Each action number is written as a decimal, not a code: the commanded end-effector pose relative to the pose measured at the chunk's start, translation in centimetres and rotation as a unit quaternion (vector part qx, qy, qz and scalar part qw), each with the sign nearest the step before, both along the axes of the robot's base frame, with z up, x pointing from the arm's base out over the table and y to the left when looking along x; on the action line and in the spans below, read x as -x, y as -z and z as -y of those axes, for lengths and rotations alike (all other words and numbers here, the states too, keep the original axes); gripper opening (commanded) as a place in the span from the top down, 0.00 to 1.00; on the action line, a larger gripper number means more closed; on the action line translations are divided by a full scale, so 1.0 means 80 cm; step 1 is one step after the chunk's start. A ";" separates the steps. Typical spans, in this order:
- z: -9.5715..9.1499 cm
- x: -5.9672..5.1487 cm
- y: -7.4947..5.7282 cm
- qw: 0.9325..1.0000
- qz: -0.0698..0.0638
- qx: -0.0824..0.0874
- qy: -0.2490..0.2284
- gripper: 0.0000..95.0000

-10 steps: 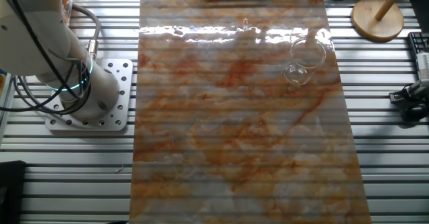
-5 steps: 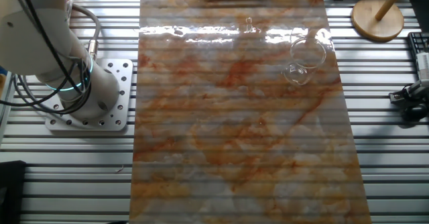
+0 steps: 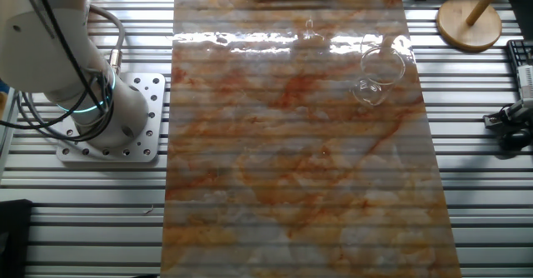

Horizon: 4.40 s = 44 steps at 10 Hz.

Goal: Pour out the test tube

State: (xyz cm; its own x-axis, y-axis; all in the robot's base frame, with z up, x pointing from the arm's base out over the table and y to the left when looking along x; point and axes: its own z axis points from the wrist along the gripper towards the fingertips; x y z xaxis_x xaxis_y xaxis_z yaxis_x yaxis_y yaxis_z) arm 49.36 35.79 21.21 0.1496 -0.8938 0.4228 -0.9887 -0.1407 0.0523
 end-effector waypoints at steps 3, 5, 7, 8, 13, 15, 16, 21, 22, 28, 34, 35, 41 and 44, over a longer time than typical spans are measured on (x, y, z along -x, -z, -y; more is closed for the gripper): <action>0.001 -0.001 0.003 1.000 -0.002 0.005 -0.004 1.00; 0.001 -0.002 0.006 1.000 -0.003 0.008 -0.007 1.00; -0.001 -0.002 0.008 1.000 -0.005 0.011 -0.008 1.00; -0.004 -0.001 0.009 1.000 -0.005 0.014 -0.008 1.00; -0.006 -0.002 0.013 0.999 -0.012 0.026 -0.015 1.00; -0.007 -0.002 0.015 0.999 -0.012 0.029 -0.016 1.00; -0.007 -0.002 0.016 0.999 -0.013 0.030 -0.016 1.00; -0.014 0.000 0.019 0.999 -0.015 0.040 -0.017 1.00; -0.015 0.000 0.019 0.999 -0.014 0.040 -0.016 1.00; -0.015 -0.001 0.021 0.999 -0.007 0.047 -0.016 1.00; -0.017 -0.006 0.026 0.999 -0.007 0.048 -0.017 1.00; -0.016 -0.007 0.029 0.999 -0.007 0.047 -0.016 1.00; -0.016 -0.007 0.034 0.998 -0.008 0.052 -0.017 1.00; -0.016 -0.008 0.038 0.999 -0.007 0.051 -0.015 1.00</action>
